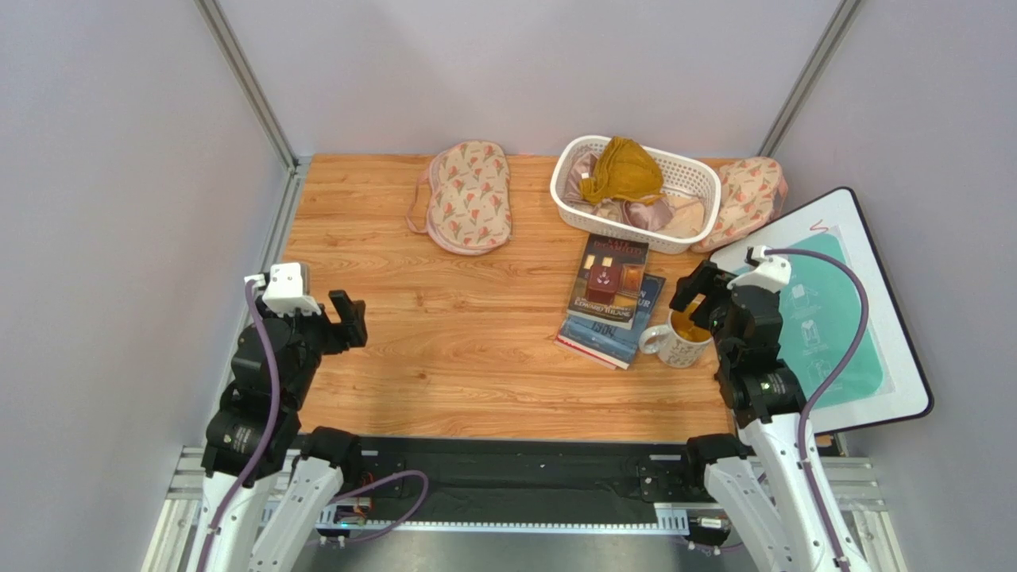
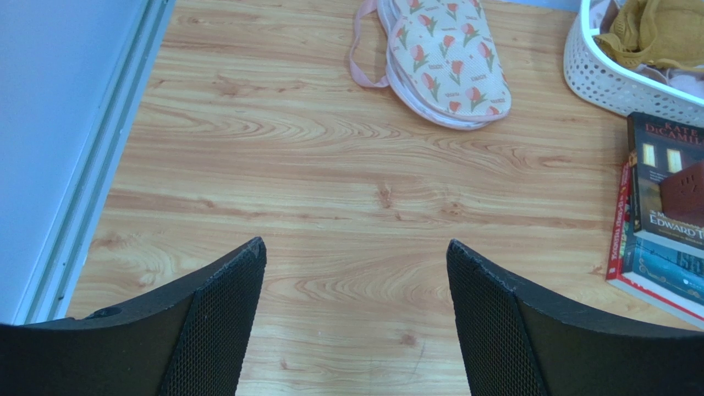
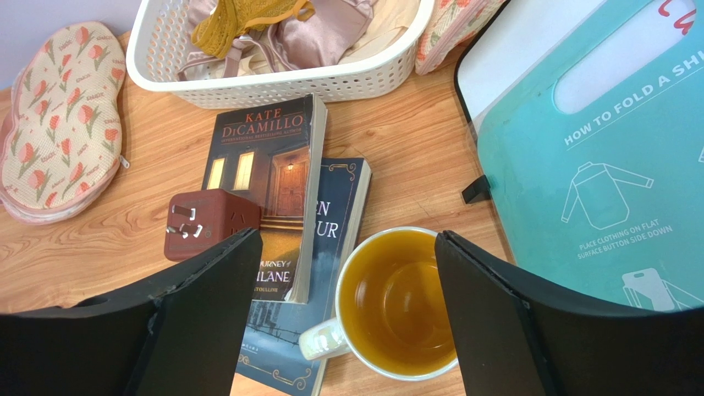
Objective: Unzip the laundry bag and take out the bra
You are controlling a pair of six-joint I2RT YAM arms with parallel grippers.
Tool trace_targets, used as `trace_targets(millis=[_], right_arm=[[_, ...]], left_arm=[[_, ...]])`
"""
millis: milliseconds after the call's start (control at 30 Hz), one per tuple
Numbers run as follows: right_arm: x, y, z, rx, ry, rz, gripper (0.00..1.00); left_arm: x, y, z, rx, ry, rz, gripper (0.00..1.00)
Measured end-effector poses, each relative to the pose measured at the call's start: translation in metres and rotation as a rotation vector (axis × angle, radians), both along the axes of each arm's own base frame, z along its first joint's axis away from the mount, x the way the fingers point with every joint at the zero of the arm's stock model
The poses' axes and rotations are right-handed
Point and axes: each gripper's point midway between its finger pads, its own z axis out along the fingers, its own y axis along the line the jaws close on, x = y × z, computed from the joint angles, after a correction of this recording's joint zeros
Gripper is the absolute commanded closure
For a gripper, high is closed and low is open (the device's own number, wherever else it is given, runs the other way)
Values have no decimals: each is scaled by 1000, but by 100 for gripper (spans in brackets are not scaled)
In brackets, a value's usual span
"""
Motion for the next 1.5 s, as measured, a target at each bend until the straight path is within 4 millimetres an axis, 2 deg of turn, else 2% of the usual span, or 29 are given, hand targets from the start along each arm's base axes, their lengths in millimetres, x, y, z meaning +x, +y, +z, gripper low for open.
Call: trace_targets(millis=[267, 433, 500, 567, 667, 767, 867, 933, 1033, 1100, 1200, 1333, 1400, 1500], right_arm=[[-1, 0, 2, 5, -9, -4, 16], [-1, -1, 3, 12, 0, -12, 14], [0, -1, 7, 13, 12, -14, 8], [1, -2, 14, 11, 24, -24, 7], [5, -7, 36, -3, 41, -51, 5], [18, -13, 70, -21, 37, -87, 4], [44, -25, 103, -26, 27, -133, 4], [63, -40, 114, -15, 35, -174, 6], [89, -65, 103, 24, 96, -222, 9], [103, -80, 85, 63, 150, -247, 10], [119, -99, 44, 127, 258, -269, 11], [128, -106, 9, 214, 345, -262, 12], [133, -108, -1, 257, 365, -257, 14], [144, -111, -6, 298, 368, -258, 14]], left_arm=[[-4, 0, 2, -17, -14, 4, 14], [-4, -7, -1, -40, -4, -32, 13], [-4, -10, -4, -48, 5, -43, 11], [-4, -12, -7, -56, 15, -50, 11], [-5, -15, -14, -65, 34, -58, 11], [-7, -15, -21, -68, 62, -58, 11], [-8, -15, -23, -68, 72, -57, 11], [-8, -16, -24, -70, 76, -60, 11], [-9, -18, -25, -74, 80, -76, 11], [-8, -21, -26, -76, 87, -87, 11], [-7, -24, -29, -78, 105, -103, 11], [-6, -26, -31, -79, 117, -113, 11], [-6, -27, -31, -80, 118, -117, 11], [-6, -28, -31, -81, 119, -120, 12]])
